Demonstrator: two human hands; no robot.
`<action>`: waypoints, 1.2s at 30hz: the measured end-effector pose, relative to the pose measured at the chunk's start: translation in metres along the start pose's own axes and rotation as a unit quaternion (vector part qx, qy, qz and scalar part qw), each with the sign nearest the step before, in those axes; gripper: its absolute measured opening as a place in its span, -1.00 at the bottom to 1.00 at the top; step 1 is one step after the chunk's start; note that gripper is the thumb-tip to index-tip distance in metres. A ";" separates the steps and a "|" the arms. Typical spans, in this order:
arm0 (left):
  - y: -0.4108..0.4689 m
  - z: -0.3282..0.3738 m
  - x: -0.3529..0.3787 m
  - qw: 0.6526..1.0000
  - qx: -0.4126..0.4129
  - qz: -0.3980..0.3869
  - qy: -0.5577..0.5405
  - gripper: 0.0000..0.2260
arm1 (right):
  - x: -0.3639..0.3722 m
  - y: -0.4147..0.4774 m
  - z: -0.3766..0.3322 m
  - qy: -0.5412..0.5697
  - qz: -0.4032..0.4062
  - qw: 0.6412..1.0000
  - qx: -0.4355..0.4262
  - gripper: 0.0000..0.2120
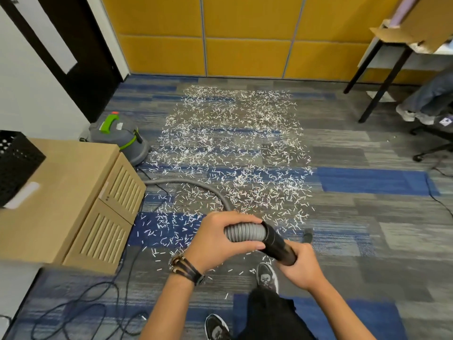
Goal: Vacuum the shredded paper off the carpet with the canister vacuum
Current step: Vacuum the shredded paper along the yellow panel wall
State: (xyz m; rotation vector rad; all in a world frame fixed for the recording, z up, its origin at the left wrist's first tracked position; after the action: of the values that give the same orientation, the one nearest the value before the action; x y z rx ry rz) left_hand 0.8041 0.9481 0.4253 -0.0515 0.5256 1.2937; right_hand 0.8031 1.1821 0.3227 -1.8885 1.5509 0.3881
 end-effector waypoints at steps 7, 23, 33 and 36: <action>0.028 0.012 -0.001 0.998 0.038 0.017 0.037 -0.56 | -0.035 0.023 -0.010 -0.006 0.054 0.998 0.008 -0.72; 0.137 -0.013 0.013 0.996 0.059 -0.051 0.041 -0.61 | -0.058 0.105 0.006 0.032 0.047 0.998 0.041 -0.76; 0.176 0.016 -0.021 0.993 0.107 0.001 0.045 -0.59 | -0.089 0.121 -0.046 0.071 0.097 0.992 -0.037 -0.79; 0.182 0.011 -0.017 0.994 0.098 -0.018 0.048 -0.61 | -0.083 0.126 -0.042 0.088 0.091 0.991 -0.032 -0.81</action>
State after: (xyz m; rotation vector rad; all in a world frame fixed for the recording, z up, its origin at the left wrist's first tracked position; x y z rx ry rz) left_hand 0.6374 0.9894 0.4878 0.0395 0.7283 1.2032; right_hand 0.6548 1.2072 0.3662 -1.8769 1.8576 0.3620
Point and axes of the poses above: each hand's wrist, its own y-axis towards the middle knuckle, its own x-axis out of the palm, z = x × y, the point moved 5 cm from there along y, towards the middle knuckle, and after that the axes turned 14 degrees about x, right-handed, at the moved point
